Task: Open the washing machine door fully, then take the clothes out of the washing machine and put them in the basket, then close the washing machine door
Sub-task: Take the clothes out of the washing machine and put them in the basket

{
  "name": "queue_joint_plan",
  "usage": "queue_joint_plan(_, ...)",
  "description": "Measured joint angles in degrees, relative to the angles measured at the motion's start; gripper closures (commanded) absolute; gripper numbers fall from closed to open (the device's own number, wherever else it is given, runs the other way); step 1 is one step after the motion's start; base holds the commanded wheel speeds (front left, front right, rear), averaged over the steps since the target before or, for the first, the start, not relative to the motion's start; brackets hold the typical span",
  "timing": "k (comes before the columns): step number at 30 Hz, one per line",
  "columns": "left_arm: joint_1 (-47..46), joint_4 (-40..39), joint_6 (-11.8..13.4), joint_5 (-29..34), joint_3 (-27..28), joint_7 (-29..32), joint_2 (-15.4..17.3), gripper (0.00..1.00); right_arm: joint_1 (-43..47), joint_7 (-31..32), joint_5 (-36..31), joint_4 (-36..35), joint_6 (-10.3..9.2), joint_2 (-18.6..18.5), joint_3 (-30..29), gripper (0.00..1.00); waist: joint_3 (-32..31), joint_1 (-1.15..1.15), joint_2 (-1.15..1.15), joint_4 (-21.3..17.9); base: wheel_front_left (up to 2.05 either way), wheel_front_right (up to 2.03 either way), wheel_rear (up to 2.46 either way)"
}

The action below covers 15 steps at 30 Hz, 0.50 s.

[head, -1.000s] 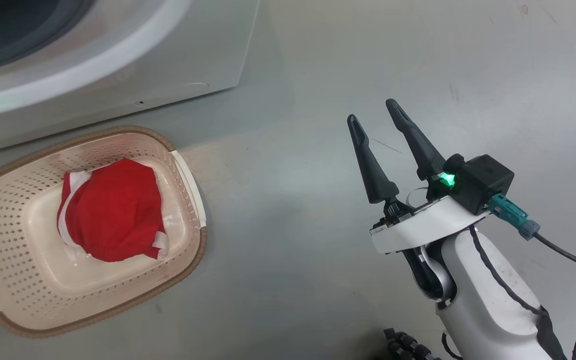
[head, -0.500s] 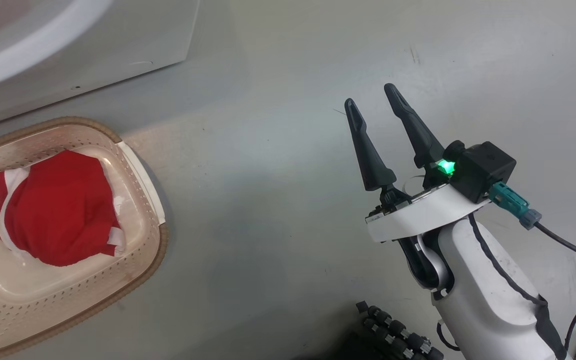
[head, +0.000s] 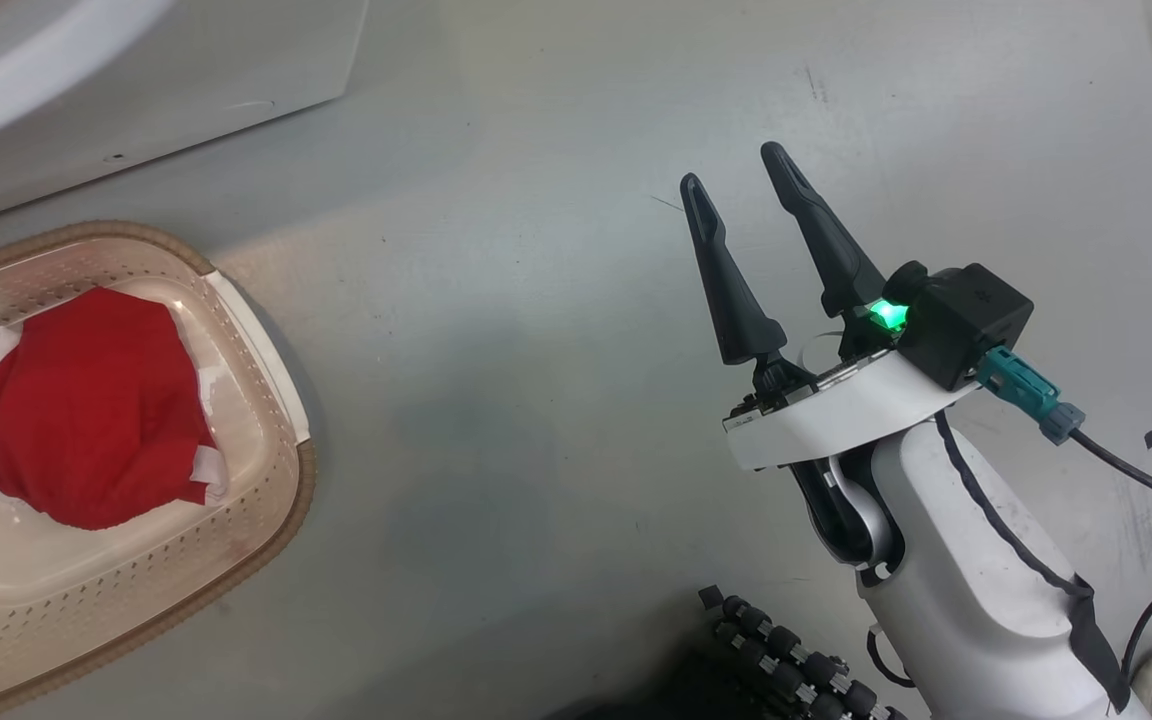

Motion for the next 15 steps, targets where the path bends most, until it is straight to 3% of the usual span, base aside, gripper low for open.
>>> queue_joint_plan(4,-1.4,1.1,0.1,0.0,0.1,1.9,0.1,0.00,-0.2,0.0,0.4,0.0,-0.09,0.0,0.1,0.00,0.2,0.00,0.00,0.0,0.00,0.00,0.00)
queue_joint_plan(5,-1.7,1.3,0.1,0.0,0.2,2.5,0.2,0.53,-0.2,0.0,0.4,0.0,-0.15,0.0,0.1,0.00,0.3,0.00,0.00,0.0,0.00,0.00,0.00)
queue_joint_plan(6,-2.0,1.4,0.1,0.0,0.2,3.0,0.2,0.65,-0.3,0.0,0.4,0.0,-0.38,0.0,0.1,0.00,0.3,0.00,0.00,0.0,0.00,0.00,0.00)
queue_joint_plan(7,-2.2,1.4,0.1,0.0,0.2,3.4,0.2,1.00,-0.3,0.0,0.4,0.0,-0.43,0.0,0.1,0.00,0.4,0.00,0.00,0.0,0.00,0.00,0.00)
queue_joint_plan(15,-2.7,1.1,0.3,0.0,0.1,3.4,0.1,1.00,-1.3,0.0,0.4,0.0,-0.43,0.0,0.1,0.00,0.4,0.00,0.00,0.2,0.00,0.00,0.00)
